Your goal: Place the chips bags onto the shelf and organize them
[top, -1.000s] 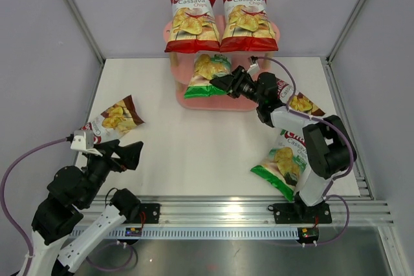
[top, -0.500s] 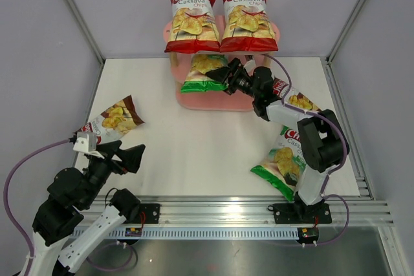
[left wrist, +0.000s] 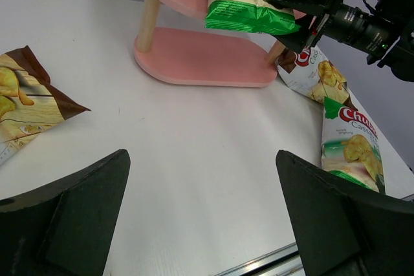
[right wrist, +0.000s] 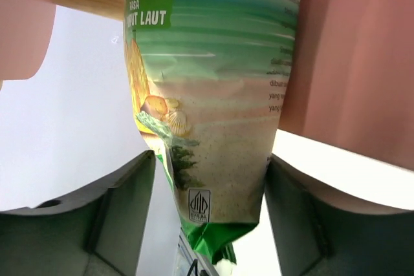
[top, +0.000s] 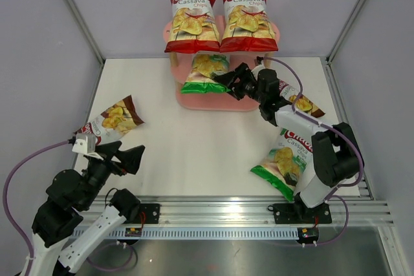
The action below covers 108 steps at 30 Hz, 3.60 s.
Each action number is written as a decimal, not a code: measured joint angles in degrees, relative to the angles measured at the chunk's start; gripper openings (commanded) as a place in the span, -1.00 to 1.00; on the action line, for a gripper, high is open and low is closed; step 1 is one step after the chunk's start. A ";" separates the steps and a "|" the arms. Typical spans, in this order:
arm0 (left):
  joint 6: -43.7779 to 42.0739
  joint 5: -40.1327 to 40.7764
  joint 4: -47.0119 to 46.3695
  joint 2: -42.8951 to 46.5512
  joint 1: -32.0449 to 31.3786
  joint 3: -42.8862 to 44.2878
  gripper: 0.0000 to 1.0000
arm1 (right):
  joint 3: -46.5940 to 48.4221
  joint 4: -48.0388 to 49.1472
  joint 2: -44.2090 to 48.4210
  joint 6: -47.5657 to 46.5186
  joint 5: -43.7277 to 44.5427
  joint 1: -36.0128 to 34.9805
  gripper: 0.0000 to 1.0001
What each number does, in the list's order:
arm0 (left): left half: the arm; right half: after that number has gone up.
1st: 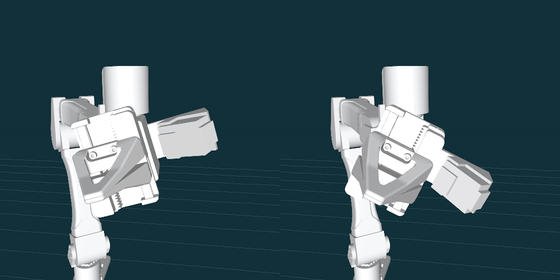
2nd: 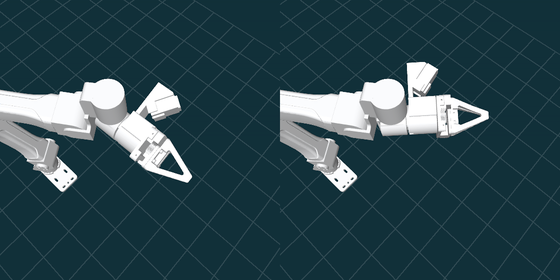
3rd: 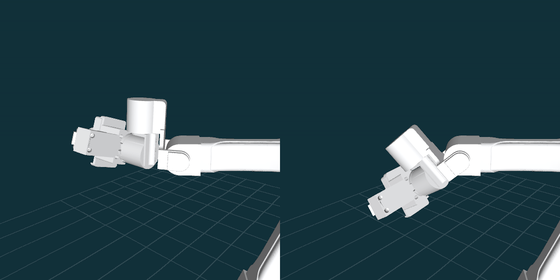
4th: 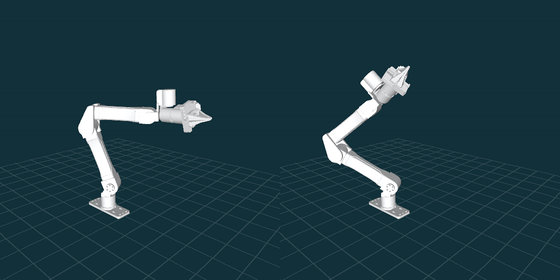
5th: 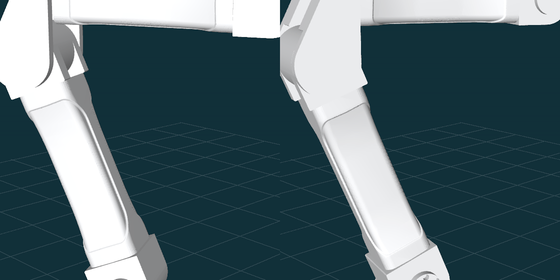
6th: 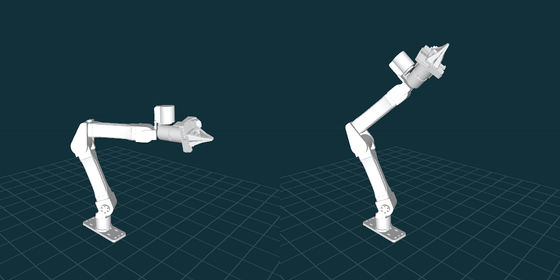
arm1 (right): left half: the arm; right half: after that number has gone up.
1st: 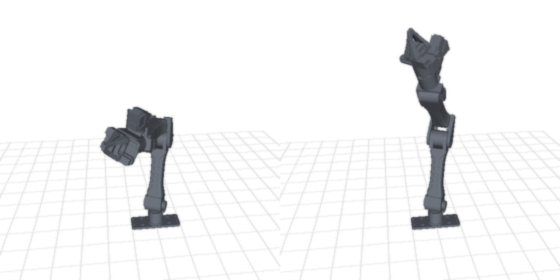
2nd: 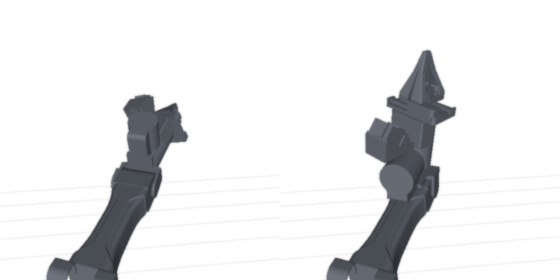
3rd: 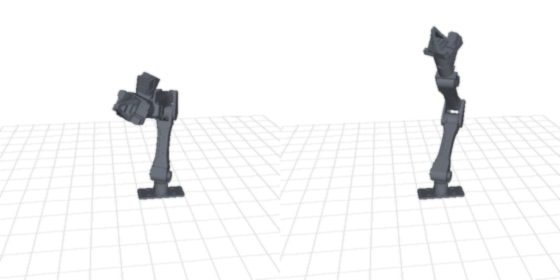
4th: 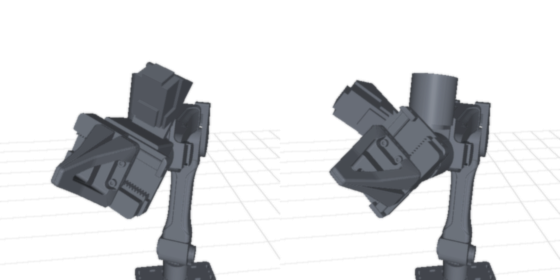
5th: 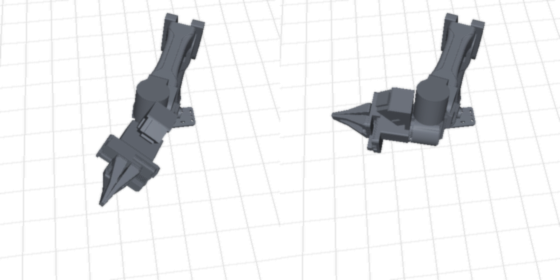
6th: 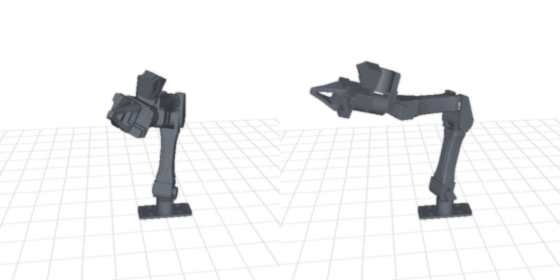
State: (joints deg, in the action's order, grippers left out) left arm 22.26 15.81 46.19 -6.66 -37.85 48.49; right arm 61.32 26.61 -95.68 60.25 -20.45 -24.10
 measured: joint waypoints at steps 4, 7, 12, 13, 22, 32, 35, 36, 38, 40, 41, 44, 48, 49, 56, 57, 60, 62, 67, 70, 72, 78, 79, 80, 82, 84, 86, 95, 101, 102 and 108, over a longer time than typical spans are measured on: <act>0.00 -0.07 -0.04 0.33 0.00 -0.15 0.98 | -0.63 -2.45 2.10 -1.18 1.60 0.04 0.15; 0.00 -0.17 -0.04 0.35 0.00 -0.22 0.98 | -0.57 -3.32 2.29 -1.97 1.88 0.04 0.05; -0.02 -0.20 -0.11 0.74 0.00 -0.28 0.98 | 2.16 -5.57 1.16 -3.54 1.62 0.07 -0.06; -0.02 -0.22 -0.22 0.92 0.00 -0.28 0.98 | 3.10 -5.66 0.57 -3.78 1.44 0.07 -0.07; -0.07 -0.61 -0.85 1.07 0.00 -0.33 0.98 | 9.94 -6.43 -5.11 -6.01 -1.01 0.11 -0.14; -0.31 -1.05 -0.94 1.84 0.00 -0.55 0.98 | 14.08 -7.13 -8.48 -7.43 -6.34 0.11 -0.16; -0.39 -1.14 -1.09 1.81 0.00 -0.63 0.98 | 14.40 -7.26 -8.76 -7.58 -8.28 0.09 -0.14; -0.44 -1.18 -1.09 1.81 0.00 -0.66 0.98 | 14.47 -7.23 -8.87 -7.61 -8.74 0.09 -0.14; -0.44 -1.31 -1.18 1.81 0.00 -0.66 0.98 | 15.02 -7.23 -9.29 -7.61 -9.51 0.09 -0.14; -0.44 -1.42 -1.27 1.81 0.00 -0.66 0.98 | 15.17 -7.19 -9.51 -7.52 -9.64 0.04 -0.12; -0.44 -1.46 -1.27 1.81 0.00 -0.66 0.98 | 15.17 -7.13 -9.51 -7.28 -9.57 0.02 -0.12; -0.44 -1.49 -1.31 1.84 0.00 -0.66 0.98 | 15.17 -6.73 -9.53 -6.51 -9.11 -0.07 -0.12; -0.44 -1.51 -1.29 1.97 0.00 -0.66 0.98 | 15.17 -5.84 -9.88 -5.11 -8.09 -0.31 -0.10; -0.44 -1.53 -1.29 2.10 0.00 -0.66 0.98 | 15.17 -5.44 -10.05 -4.90 -7.67 -0.37 -0.10; -0.44 -1.57 -1.36 2.19 0.00 -0.66 0.98 | 15.56 -4.92 -10.99 -3.23 -6.56 -0.76 -0.07; -0.44 -1.57 -1.36 2.19 0.00 -0.66 0.98 | 15.85 -4.94 -11.28 -3.15 -6.56 -0.79 -0.06; -0.44 -1.57 -1.36 2.19 0.00 -0.66 0.98 | 16.63 -4.92 -12.09 -2.95 -6.45 -0.98 -0.06; -0.44 -1.57 -1.36 2.19 0.00 -0.66 0.98 | 16.79 -4.92 -12.15 -2.78 -6.45 -1.03 -0.07; -0.44 -1.57 -1.36 2.19 0.00 -0.66 0.98 | 17.00 -4.96 -12.17 -2.54 -6.38 -1.05 0.02; -0.44 -1.57 -1.36 2.19 0.00 -0.66 0.98 | 16.96 -4.96 -12.15 -2.38 -6.08 -1.05 0.14; -0.44 -1.60 -1.36 2.19 0.00 -0.66 0.98 | 16.33 -5.05 -11.69 -2.40 -5.84 -1.07 0.26; -0.44 -1.95 -1.36 2.19 0.00 -0.68 0.98 | 13.81 -7.32 -7.52 -3.39 -3.96 -1.09 0.39; -0.44 -2.01 -1.38 2.19 0.00 -0.66 0.98 | 13.44 -8.57 -6.71 -3.54 -3.82 -1.09 0.39; -0.44 -2.08 -1.38 2.19 0.00 -0.68 0.98 | 12.79 -9.22 -5.92 -3.87 -3.61 -1.09 0.40; -0.46 -2.16 -1.38 2.19 0.00 -0.68 0.98 | 11.28 -10.05 -4.35 -4.26 -2.99 -0.96 0.44; -0.46 -2.23 -1.44 2.19 0.00 -0.68 0.98 | 9.35 -10.80 -2.47 -4.96 -2.67 -0.83 0.48; -0.46 -2.36 -1.57 2.19 0.00 -0.68 0.98 | 6.29 -11.67 0.57 -5.38 -2.58 -0.37 0.52; -0.39 -2.69 -2.16 -0.20 0.00 -0.63 0.98 | -2.97 -19.80 17.73 -11.54 1.79 3.06 0.99; 1.42 -4.98 -3.89 -7.21 0.00 -1.25 0.98 | -3.52 -34.42 31.21 -20.72 11.93 3.06 0.99; 1.88 -6.10 -5.29 -8.50 0.00 -2.05 0.98 | -3.52 -36.63 32.74 -21.86 13.29 3.06 0.99; 7.15 -17.40 -16.65 -23.10 -0.20 -8.59 0.98 | -4.33 -53.05 41.77 -26.82 24.20 3.06 0.99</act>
State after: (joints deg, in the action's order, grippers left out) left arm 29.41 -1.58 29.54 -29.76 -38.04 39.90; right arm 56.99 -26.44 -53.91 33.43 3.75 -21.04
